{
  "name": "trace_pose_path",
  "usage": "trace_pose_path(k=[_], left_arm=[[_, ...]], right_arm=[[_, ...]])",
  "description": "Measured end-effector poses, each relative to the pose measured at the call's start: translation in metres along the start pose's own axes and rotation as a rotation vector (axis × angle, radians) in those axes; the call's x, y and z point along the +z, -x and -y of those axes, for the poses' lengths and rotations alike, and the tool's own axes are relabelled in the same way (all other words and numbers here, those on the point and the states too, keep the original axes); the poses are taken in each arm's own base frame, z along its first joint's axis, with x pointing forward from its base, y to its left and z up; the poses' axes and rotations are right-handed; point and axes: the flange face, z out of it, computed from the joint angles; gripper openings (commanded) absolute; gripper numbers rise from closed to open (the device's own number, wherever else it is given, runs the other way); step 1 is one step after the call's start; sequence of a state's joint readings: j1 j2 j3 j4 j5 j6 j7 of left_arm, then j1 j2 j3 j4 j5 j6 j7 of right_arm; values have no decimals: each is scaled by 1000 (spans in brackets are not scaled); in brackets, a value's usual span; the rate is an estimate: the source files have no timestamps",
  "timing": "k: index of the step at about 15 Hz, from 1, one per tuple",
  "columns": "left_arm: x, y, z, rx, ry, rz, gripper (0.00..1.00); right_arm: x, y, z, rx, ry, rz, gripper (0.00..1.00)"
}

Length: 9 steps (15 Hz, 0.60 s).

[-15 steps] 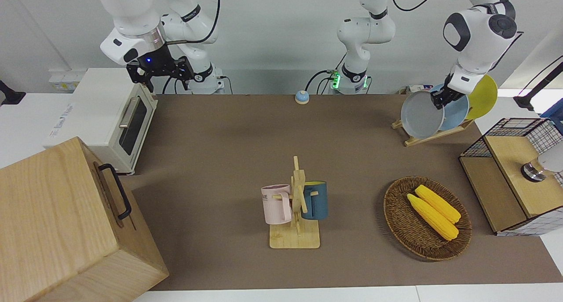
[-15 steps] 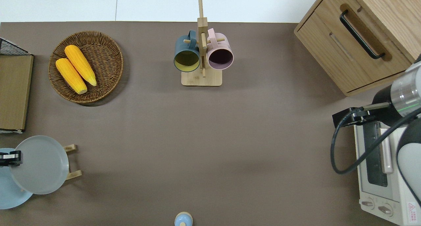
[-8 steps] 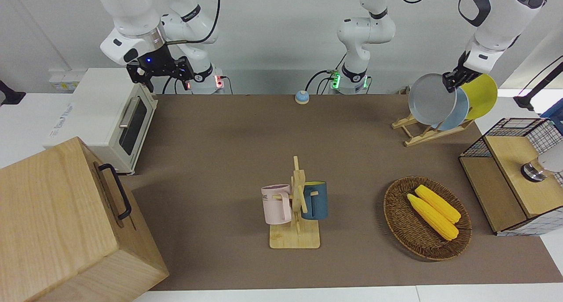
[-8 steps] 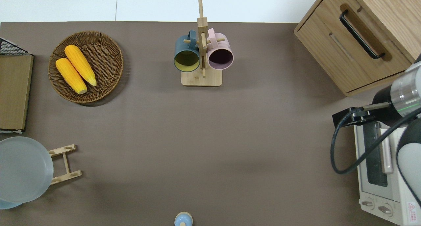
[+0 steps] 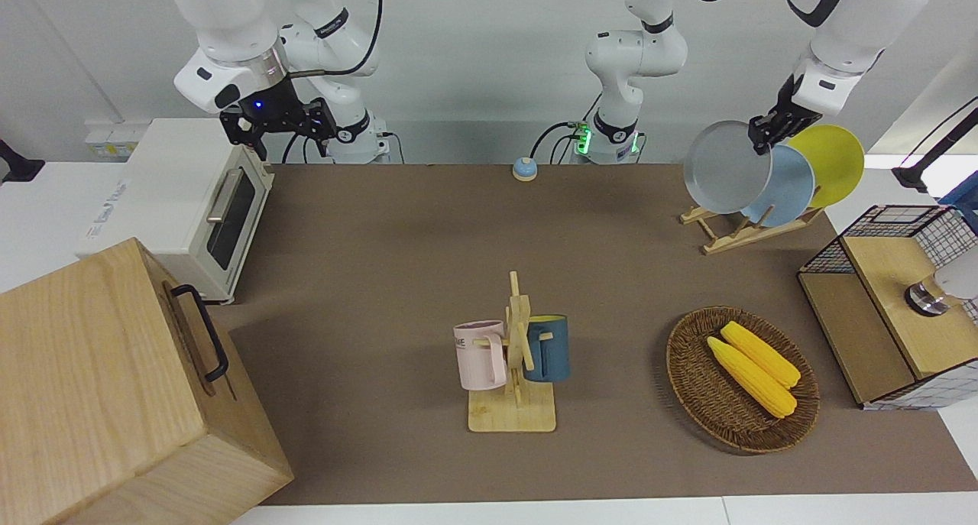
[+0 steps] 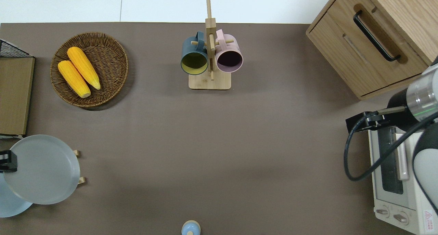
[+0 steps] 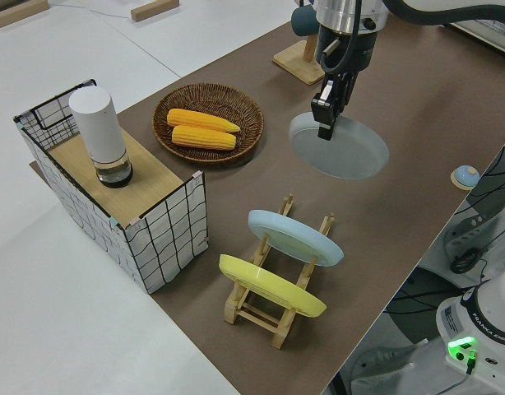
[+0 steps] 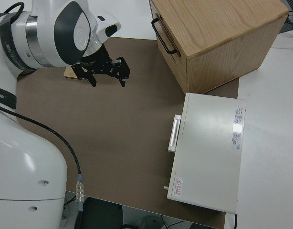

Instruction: Pick gray plate from low plate rack and place it on table with left arm

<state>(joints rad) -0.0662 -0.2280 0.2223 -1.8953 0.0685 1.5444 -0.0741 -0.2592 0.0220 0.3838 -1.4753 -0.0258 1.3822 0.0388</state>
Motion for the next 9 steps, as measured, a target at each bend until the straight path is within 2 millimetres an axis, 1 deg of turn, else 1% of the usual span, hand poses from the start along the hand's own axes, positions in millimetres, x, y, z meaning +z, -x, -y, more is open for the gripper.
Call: trace_pose_path(k=[3, 5, 6, 7, 8, 9], left_arm=[[-3, 8, -61, -57, 62, 7, 66], [-4, 18, -107, -80, 62, 16, 66], [-4, 24, -125, -87, 52, 17, 66], [-3, 27, -137, -88, 43, 19, 66], [-2, 29, -143, -85, 41, 22, 66], [-1, 29, -144, -85, 47, 27, 66]], right_arm=[[0, 0, 0, 0, 0, 0, 983], [0, 0, 0, 0, 0, 0, 983], [0, 0, 0, 0, 0, 0, 983], [0, 0, 0, 0, 0, 0, 983], [0, 0, 0, 0, 0, 0, 983], [0, 0, 0, 0, 0, 0, 983]])
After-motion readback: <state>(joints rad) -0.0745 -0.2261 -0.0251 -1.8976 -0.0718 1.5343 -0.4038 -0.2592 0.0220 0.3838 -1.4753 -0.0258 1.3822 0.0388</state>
